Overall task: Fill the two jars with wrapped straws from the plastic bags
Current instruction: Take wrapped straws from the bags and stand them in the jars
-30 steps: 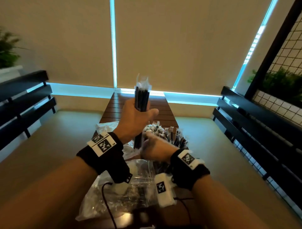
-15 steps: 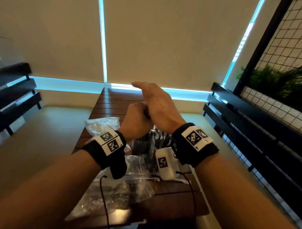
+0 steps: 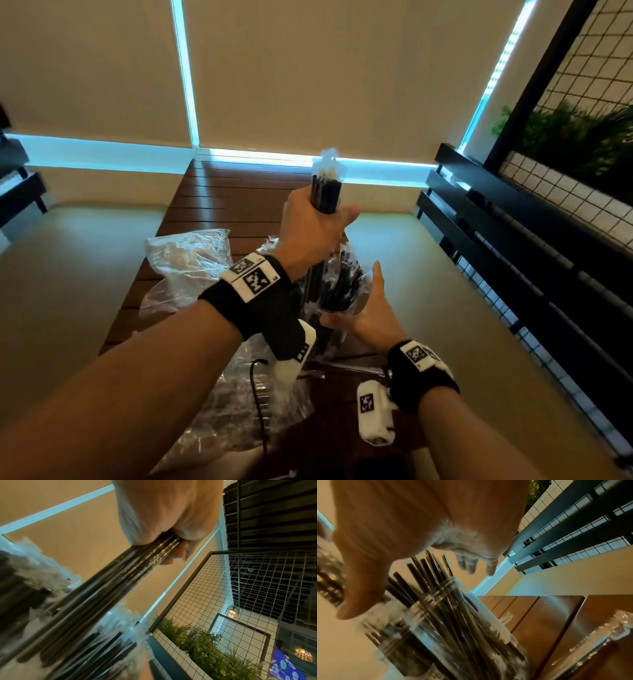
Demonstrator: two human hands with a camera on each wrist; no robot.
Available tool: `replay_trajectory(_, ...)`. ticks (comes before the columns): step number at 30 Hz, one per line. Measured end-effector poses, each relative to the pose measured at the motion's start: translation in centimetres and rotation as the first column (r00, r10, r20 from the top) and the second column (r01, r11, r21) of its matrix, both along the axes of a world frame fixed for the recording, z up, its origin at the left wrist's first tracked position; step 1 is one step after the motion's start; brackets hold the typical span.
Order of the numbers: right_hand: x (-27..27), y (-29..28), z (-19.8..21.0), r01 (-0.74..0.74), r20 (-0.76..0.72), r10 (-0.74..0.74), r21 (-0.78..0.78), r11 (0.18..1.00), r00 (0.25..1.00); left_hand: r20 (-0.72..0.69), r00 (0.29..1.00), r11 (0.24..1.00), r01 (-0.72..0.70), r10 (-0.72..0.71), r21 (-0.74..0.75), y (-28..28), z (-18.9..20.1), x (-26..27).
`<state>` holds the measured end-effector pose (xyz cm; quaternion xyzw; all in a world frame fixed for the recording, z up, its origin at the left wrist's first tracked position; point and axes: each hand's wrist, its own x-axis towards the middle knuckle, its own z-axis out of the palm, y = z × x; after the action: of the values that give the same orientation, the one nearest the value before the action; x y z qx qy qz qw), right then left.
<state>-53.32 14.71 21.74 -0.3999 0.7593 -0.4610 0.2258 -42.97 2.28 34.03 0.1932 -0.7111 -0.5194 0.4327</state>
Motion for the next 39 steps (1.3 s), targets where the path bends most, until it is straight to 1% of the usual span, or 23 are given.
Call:
replay_trajectory(2, -0.2, -0.8, -1.5, -0.026, -0.043, 0.024, -0.05, 0.998, 0.999, -0.009, 1.0, 1.0, 0.022, -0.022, -0.006, 0.0, -0.2, -1.4)
replay_trajectory(6, -0.2, -2.6, -2.6, 0.072, -0.144, -0.083, -0.08, 0.994, 0.986, -0.033, 0.999, 1.0, 0.019, -0.019, -0.009, -0.2, -1.3, -3.6)
replay_trajectory(11, -0.8, -4.5, -2.7, 0.175, -0.151, -0.18, -0.046, 0.983, 0.972, 0.012, 1.0, 0.999, 0.011, -0.012, 0.045, -0.1, -4.9, -4.7)
replay_trajectory(14, -0.9, -4.9, -2.6, 0.185, -0.195, -0.194, -0.063, 0.981, 0.962, 0.042, 0.999, 0.997, 0.014, -0.017, 0.073, -0.3, -6.9, -4.8)
replay_trajectory(16, -0.9, -5.1, -2.8, 0.169, -0.24, -0.174, -0.042, 0.985, 0.955, 0.065, 0.998, 0.996, 0.007, -0.013, 0.091, -0.5, -8.0, -4.8)
replay_trajectory(18, -0.9, -5.2, -2.8, 0.163, -0.269, -0.167, -0.037, 0.986, 0.949, 0.077, 0.997, 0.994, -0.011, 0.003, 0.106, -0.5, -8.1, -4.8)
replay_trajectory(20, -0.9, -5.0, -2.6, 0.164, -0.254, -0.171, -0.047, 0.985, 0.952, 0.051, 0.999, 0.993, -0.017, 0.011, 0.118, -0.5, -6.9, -5.0)
replay_trajectory(23, -0.8, -4.5, -2.0, 0.17, -0.226, -0.173, -0.032, 0.985, 0.959, -0.012, 0.999, 0.992, -0.045, 0.047, 0.114, -1.2, -3.3, -5.5)
replay_trajectory(27, -0.2, -3.1, -0.9, 0.129, -0.322, -0.119, 0.01, 0.992, 0.939, -0.123, 0.986, 0.99, -0.102, 0.114, 0.099, -2.0, 1.3, -6.1)
replay_trajectory(29, 0.2, -2.4, -0.7, 0.096, -0.303, -0.082, 0.03, 0.995, 0.95, -0.185, 0.972, 0.985, -0.124, 0.145, 0.122, -2.1, 2.6, -6.2)
replay_trajectory(31, 0.3, -2.3, -1.0, 0.108, -0.284, -0.108, -0.015, 0.994, 0.953, -0.218, 0.964, 0.983, -0.122, 0.15, 0.137, -2.3, 2.7, -6.2)
replay_trajectory(34, 0.3, -3.1, -1.6, 0.155, -0.284, -0.163, -0.049, 0.987, 0.945, -0.176, 0.974, 0.986, -0.126, 0.143, 0.105, -2.1, 0.5, -5.7)
replay_trajectory(37, 0.0, -4.0, -2.0, 0.185, -0.228, -0.207, -0.111, 0.976, 0.952, -0.077, 0.992, 0.995, -0.094, 0.096, 0.031, -1.4, -3.4, -4.9)
replay_trajectory(39, -0.2, -4.6, -2.1, 0.203, -0.175, -0.23, -0.162, 0.966, 0.957, -0.006, 0.998, 0.998, -0.059, 0.059, 0.028, -1.0, -6.2, -4.6)
